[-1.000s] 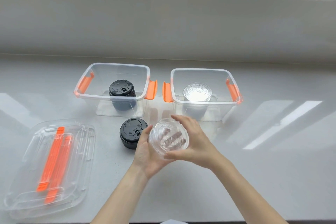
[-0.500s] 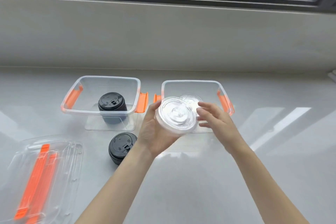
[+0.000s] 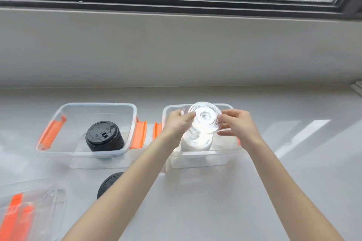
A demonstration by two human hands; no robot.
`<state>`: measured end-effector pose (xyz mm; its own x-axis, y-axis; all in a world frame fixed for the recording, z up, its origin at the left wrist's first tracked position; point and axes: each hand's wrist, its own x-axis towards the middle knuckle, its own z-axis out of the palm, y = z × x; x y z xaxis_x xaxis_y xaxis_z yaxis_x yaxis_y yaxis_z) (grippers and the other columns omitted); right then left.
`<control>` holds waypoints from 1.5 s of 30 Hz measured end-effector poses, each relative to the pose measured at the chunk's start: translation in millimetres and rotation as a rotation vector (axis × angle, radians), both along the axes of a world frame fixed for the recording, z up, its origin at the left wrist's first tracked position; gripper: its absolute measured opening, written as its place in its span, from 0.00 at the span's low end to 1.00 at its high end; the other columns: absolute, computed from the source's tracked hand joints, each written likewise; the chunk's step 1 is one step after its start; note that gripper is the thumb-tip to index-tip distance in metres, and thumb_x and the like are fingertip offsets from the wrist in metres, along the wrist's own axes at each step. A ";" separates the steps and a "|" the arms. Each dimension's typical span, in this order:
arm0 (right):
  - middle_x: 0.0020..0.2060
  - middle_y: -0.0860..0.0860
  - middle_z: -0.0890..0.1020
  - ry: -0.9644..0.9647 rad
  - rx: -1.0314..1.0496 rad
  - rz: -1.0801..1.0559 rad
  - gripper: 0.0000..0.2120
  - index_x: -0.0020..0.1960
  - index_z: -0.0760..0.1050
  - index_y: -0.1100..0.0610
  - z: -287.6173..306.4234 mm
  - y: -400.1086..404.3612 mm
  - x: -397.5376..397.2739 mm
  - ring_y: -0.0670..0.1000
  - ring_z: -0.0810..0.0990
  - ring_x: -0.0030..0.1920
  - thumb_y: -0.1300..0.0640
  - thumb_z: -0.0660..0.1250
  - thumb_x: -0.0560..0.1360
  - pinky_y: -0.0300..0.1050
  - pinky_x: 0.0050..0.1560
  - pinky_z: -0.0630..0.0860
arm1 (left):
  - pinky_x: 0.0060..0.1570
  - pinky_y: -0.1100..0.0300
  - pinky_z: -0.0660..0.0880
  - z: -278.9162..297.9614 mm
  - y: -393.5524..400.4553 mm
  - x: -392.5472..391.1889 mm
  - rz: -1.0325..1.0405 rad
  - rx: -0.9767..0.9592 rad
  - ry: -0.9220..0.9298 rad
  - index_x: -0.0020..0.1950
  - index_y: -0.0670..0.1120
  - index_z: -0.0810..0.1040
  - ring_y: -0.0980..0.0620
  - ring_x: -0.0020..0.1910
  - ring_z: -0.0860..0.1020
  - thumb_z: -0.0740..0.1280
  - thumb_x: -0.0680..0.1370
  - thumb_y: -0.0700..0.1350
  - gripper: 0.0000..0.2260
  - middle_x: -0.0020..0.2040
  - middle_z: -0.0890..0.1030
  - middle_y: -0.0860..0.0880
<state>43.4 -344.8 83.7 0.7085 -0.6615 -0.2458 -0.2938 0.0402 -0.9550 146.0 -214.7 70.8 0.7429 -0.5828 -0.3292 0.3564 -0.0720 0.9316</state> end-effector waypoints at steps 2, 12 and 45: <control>0.34 0.55 0.80 0.059 -0.036 0.016 0.05 0.44 0.78 0.62 -8.5 -2.6 6.8 0.50 0.80 0.31 0.64 0.65 0.70 0.45 0.30 0.81 | 0.46 0.55 0.72 -5.3 -5.8 -1.3 0.014 0.054 0.030 0.51 0.37 0.72 0.46 0.44 0.74 0.63 0.75 0.37 0.06 0.45 0.74 0.42; 0.42 0.58 0.81 0.106 -0.092 0.058 0.09 0.49 0.79 0.65 -20.7 1.6 16.6 0.55 0.79 0.38 0.62 0.64 0.72 0.46 0.36 0.81 | 0.48 0.55 0.73 -7.8 -14.1 0.0 0.078 -0.026 0.102 0.60 0.36 0.72 0.45 0.49 0.78 0.57 0.77 0.36 0.13 0.52 0.79 0.40; 0.38 0.44 0.82 -0.155 -0.454 0.189 0.06 0.44 0.80 0.51 22.9 80.8 15.8 0.48 0.80 0.42 0.60 0.65 0.73 0.35 0.42 0.75 | 0.54 0.58 0.74 57.4 95.2 -24.3 -0.105 0.044 -0.140 0.55 0.46 0.78 0.55 0.49 0.81 0.60 0.77 0.40 0.10 0.49 0.83 0.50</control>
